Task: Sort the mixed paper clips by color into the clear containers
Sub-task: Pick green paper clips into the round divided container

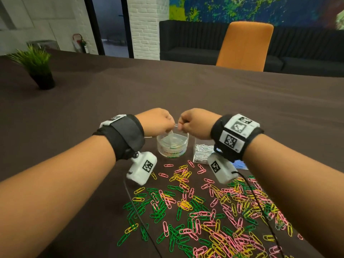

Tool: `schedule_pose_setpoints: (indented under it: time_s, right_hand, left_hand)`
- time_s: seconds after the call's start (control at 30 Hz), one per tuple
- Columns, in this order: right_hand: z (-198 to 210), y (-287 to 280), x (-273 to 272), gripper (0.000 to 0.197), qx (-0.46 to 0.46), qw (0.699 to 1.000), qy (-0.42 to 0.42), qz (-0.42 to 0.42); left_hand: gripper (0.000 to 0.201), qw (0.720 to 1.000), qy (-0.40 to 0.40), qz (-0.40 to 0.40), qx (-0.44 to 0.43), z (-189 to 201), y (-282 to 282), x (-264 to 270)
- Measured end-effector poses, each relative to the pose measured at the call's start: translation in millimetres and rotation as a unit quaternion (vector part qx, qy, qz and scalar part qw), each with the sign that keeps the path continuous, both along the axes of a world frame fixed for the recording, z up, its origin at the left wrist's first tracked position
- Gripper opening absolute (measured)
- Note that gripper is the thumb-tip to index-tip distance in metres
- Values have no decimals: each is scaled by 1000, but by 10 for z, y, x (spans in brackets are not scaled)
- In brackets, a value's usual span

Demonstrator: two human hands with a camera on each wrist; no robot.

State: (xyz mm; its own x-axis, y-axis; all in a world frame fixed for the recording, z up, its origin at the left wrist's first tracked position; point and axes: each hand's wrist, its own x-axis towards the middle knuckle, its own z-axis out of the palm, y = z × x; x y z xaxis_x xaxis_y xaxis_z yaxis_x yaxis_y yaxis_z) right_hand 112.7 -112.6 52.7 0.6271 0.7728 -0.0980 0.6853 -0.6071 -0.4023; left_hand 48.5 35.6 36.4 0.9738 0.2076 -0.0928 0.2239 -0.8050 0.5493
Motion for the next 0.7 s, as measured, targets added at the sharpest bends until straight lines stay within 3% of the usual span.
schedule_pose_setpoints:
  time_s: [0.13,0.23,0.37,0.47,0.6,0.7]
  right_hand:
    - [-164,182,-23,18,-43,997,-47,31]
    - [-212,150,-7,34,-37,998,-34,31]
    - [-266,32,46,43,-3,1000,-23,21]
    - [-316,-104,44,34,54,998,-43,2]
    - [-353,-362,-75,20,123,987,-102,-15]
    - [-367,-611,-274,15,124,986,-109,11]
  left_hand:
    - [16,988,2,80,-131,-46,63,8]
    - [34,987,11,50,-152,-74,63,-8]
    - [42,994,-7,3,-105,-101,59,3]
    - [41,996,-37,-30,-71,-118,-15,16]
    - [38,995,-57,-56,53,-176,-139,69]
    - [35,990,-49,-77,107,-291,-169,96]
